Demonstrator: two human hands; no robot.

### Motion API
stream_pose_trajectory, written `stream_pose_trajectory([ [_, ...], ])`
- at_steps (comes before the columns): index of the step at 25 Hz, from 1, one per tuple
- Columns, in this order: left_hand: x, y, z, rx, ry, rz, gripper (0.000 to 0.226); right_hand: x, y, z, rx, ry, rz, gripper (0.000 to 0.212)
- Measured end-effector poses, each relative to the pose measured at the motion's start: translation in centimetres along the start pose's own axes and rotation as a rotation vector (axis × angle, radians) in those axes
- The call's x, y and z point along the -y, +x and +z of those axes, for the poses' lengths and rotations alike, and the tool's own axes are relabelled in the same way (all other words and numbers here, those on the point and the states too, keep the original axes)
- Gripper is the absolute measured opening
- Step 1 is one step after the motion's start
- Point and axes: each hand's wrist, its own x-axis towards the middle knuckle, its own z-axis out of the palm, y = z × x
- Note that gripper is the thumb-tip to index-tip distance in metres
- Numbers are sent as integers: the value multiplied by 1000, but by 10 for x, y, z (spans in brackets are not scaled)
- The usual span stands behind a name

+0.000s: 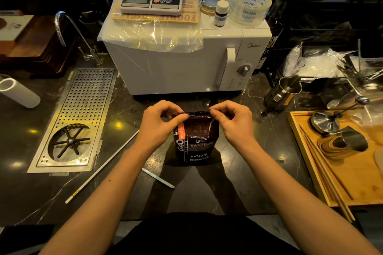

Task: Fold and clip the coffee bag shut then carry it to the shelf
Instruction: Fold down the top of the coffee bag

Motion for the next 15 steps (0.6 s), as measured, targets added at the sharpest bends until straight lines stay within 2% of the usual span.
stream_pose_trajectory([
  [2, 5, -7, 6, 24, -99, -74, 12, 0, -3, 4, -24, 20, 3, 16],
  [5, 9, -8, 9, 29, -96, -88, 8, -1, -7, 4, -4, 26, -34, 11],
  [7, 8, -6, 10, 5, -64, -65, 8, 0, -10, 2, 80, 38, -44, 12],
  [9, 7, -6, 11, -20, -37, -38, 11, 0, -12, 4, 178, -21, -30, 21],
  [13, 8, -8, 10, -52, -8, 48, 13, 2, -7, 15, 105, -60, 27, 22],
  [15, 10, -10, 5, -36, -40, 30, 16, 1, -5, 16, 106, -38, 40, 26],
])
